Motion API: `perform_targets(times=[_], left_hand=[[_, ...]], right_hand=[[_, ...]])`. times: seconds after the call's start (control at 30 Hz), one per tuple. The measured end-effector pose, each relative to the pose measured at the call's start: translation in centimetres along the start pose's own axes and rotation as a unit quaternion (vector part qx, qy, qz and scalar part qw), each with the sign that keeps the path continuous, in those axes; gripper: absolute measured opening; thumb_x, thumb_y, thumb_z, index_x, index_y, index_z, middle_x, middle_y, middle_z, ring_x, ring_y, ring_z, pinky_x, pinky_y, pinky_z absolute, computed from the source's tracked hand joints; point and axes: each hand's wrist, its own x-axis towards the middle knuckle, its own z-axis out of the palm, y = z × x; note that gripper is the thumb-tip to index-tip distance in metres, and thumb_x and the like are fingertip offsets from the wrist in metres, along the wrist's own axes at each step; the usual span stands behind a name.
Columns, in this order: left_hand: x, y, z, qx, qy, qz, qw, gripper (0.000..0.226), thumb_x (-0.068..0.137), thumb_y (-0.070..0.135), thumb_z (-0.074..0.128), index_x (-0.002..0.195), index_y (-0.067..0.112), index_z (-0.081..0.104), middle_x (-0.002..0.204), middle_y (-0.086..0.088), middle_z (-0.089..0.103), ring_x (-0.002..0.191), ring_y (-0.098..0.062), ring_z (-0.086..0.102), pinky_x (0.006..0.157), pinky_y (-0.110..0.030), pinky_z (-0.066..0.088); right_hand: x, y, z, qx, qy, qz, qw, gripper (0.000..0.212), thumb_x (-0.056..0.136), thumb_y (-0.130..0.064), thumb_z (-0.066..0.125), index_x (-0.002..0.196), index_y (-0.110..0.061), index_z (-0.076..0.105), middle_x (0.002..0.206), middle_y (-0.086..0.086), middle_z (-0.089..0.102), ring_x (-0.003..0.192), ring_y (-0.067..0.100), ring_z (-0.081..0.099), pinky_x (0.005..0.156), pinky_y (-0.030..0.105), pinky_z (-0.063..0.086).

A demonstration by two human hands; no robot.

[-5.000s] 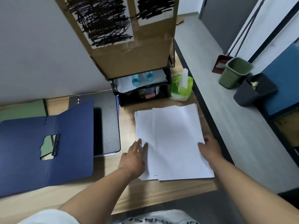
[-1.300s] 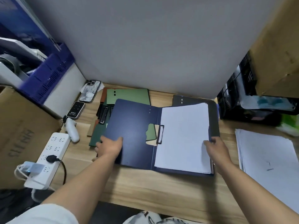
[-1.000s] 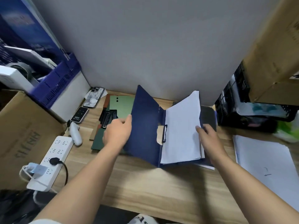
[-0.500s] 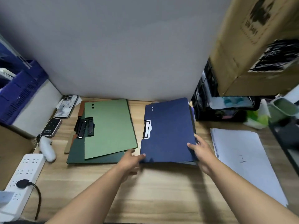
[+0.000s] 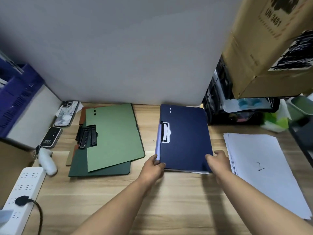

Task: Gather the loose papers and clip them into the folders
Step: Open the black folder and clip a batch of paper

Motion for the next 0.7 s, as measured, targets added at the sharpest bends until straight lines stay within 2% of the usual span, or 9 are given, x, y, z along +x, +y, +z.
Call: perform_targets(times=[0.07,0.13,0.23,0.3,0.33,0.47,0.57,0.63,0.7], left_hand=[[0.9,-0.1,-2.5,0.078,0.037,0.016,0.996,0.055,0.097,0.006,0.063,0.149,0.013,0.045,0.136,-0.011,0.056,0.101,-0.026,0.067,0.098,-0.037,0.052],[1.7,-0.3,-6.2,0.196,0.113,0.058,0.972,0.06,0.094,0.006,0.066,0.15,0.013,0.045,0.144,-0.013,0.053,0.124,-0.029,0.061,0.11,-0.035,0.045],[2.1,-0.9,-12.4,0.379,0.235,0.078,0.892,0.077,0.089,0.009,0.066,0.158,0.022,0.033,0.159,-0.012,0.036,0.147,-0.03,0.037,0.121,-0.039,0.031],[1.9,-1.2,-15.8,0.471,0.26,0.045,0.842,0.089,0.092,0.017,0.066,0.164,0.028,0.014,0.171,-0.004,0.016,0.157,-0.029,0.015,0.125,-0.046,0.023],[1.7,-1.3,-16.9,0.491,0.246,0.028,0.835,0.092,0.095,0.02,0.064,0.165,0.028,0.005,0.173,-0.001,0.01,0.159,-0.027,0.008,0.126,-0.047,0.02],[1.3,-2.0,-19.1,0.524,0.174,0.013,0.834,0.089,0.1,0.022,0.059,0.165,0.025,-0.001,0.174,0.004,0.0,0.16,-0.022,-0.001,0.129,-0.045,0.018],[0.6,-2.5,-19.6,0.538,0.144,0.019,0.83,0.084,0.1,0.024,0.056,0.165,0.023,0.003,0.174,0.001,0.0,0.16,-0.025,-0.003,0.129,-0.043,0.016],[0.1,-2.8,-19.6,0.562,0.132,0.011,0.816,0.085,0.098,0.025,0.053,0.165,0.024,0.002,0.174,-0.004,0.0,0.16,-0.029,-0.003,0.129,-0.043,0.017],[-0.6,-2.5,-19.8,0.575,0.143,0.014,0.806,0.083,0.095,0.02,0.051,0.165,0.024,0.005,0.172,-0.007,0.007,0.159,-0.033,0.007,0.127,-0.044,0.024]], right_hand=[[-1.6,-1.6,1.0,0.038,0.025,-0.063,0.997,0.03,0.089,-0.013,0.058,0.119,-0.015,0.062,0.117,0.009,0.067,0.099,0.026,0.063,0.088,0.038,0.051],[-3.7,-3.5,2.7,0.144,-0.08,-0.071,0.984,0.021,0.092,-0.003,0.055,0.107,-0.012,0.066,0.106,0.012,0.073,0.088,0.023,0.069,0.087,0.04,0.054],[-6.9,-5.8,5.7,0.219,-0.304,-0.047,0.926,0.02,0.098,-0.004,0.056,0.113,-0.008,0.069,0.109,0.011,0.074,0.099,0.027,0.072,0.095,0.042,0.056],[-7.9,-7.0,8.4,0.186,-0.375,-0.05,0.907,0.027,0.098,-0.008,0.059,0.122,-0.014,0.067,0.111,0.005,0.068,0.097,0.023,0.066,0.101,0.044,0.053],[-8.2,-7.5,9.6,0.166,-0.392,-0.051,0.904,0.033,0.097,-0.01,0.06,0.128,-0.019,0.064,0.109,0.001,0.062,0.094,0.02,0.058,0.103,0.045,0.051],[-8.7,-10.1,13.8,0.037,-0.364,-0.091,0.926,0.059,0.095,-0.018,0.061,0.148,-0.035,0.042,0.129,-0.001,0.049,0.112,0.019,0.049,0.098,0.034,0.039],[-8.2,-10.8,16.7,0.069,-0.321,-0.021,0.944,0.062,0.091,-0.022,0.063,0.148,-0.026,0.038,0.14,0.004,0.047,0.12,0.026,0.051,0.095,0.042,0.051],[-7.7,-10.8,17.9,0.11,-0.327,0.047,0.938,0.057,0.083,-0.028,0.067,0.135,-0.013,0.05,0.119,0.01,0.058,0.094,0.026,0.057,0.068,0.034,0.053],[-8.0,-10.8,18.1,0.098,-0.329,0.046,0.938,0.036,0.09,-0.029,0.062,0.119,-0.007,0.061,0.086,0.008,0.058,0.069,0.02,0.05,0.055,0.027,0.038]])
